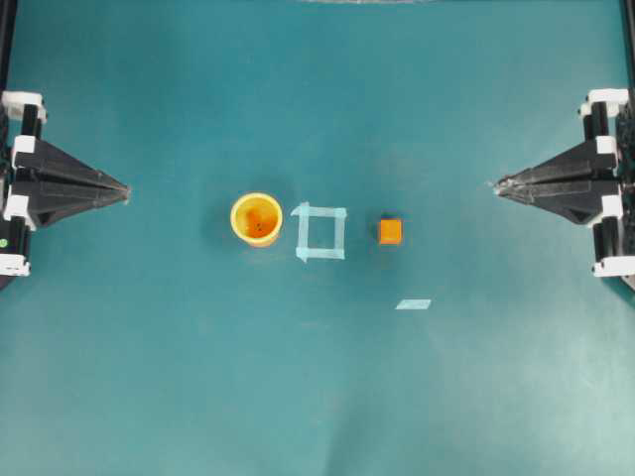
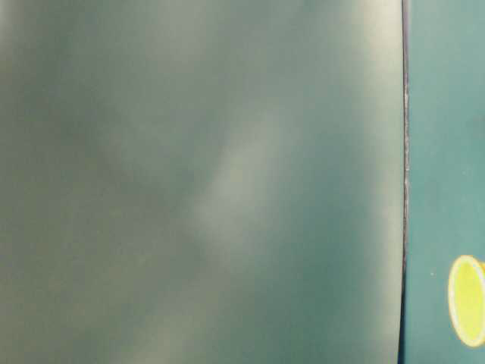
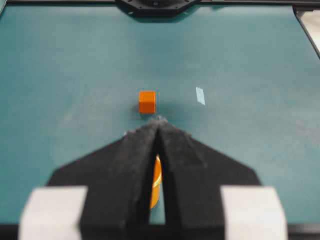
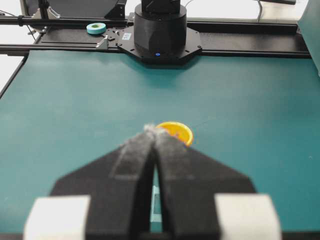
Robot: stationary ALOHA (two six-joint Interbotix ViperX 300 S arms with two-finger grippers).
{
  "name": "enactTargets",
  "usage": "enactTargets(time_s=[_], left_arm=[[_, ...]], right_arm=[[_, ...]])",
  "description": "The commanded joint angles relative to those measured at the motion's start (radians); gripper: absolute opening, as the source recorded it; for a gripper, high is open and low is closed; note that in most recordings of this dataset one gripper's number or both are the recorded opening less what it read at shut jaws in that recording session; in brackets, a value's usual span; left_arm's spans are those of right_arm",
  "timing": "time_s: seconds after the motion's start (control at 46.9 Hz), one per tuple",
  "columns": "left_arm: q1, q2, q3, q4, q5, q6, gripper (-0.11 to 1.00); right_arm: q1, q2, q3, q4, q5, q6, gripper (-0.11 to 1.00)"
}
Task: Move the cup forward with left arm.
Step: 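Open the left gripper while holding position beside the orange cup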
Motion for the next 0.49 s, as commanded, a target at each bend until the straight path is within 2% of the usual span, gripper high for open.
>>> enactTargets(time_s=[0.0, 0.085, 0.149, 0.213, 0.384, 0.426, 0.469], left_arm=[[0.005, 0.009, -0.011, 0.002, -0.003, 0.0, 0.0], [0.006, 0.009, -0.011, 0.002, 0.006, 0.0, 0.01], [0.005, 0.009, -0.011, 0.002, 0.017, -0.002, 0.06], [0.005, 0.009, -0.012, 0.002, 0.029, -0.003, 0.19], [0.006, 0.011, -0.011, 0.002, 0.037, -0.012, 0.65], [0.008, 0.014, -0.011, 0.002, 0.037, -0.012, 0.7], [0.012, 0.02, -0.009, 0.002, 0.037, -0.012, 0.7]], right_arm=[[-0.003, 0.003, -0.029, 0.0, -0.005, -0.002, 0.0], [-0.002, 0.002, -0.032, 0.002, -0.005, -0.002, 0.0], [-0.002, 0.002, -0.032, 0.0, -0.005, 0.0, 0.0], [-0.002, 0.002, -0.034, 0.0, -0.003, 0.0, 0.0], [-0.002, 0.0, -0.034, 0.0, 0.002, 0.003, 0.0], [-0.002, 0.0, -0.035, 0.0, 0.0, 0.003, 0.0], [-0.003, 0.0, -0.035, 0.0, 0.0, 0.003, 0.0]])
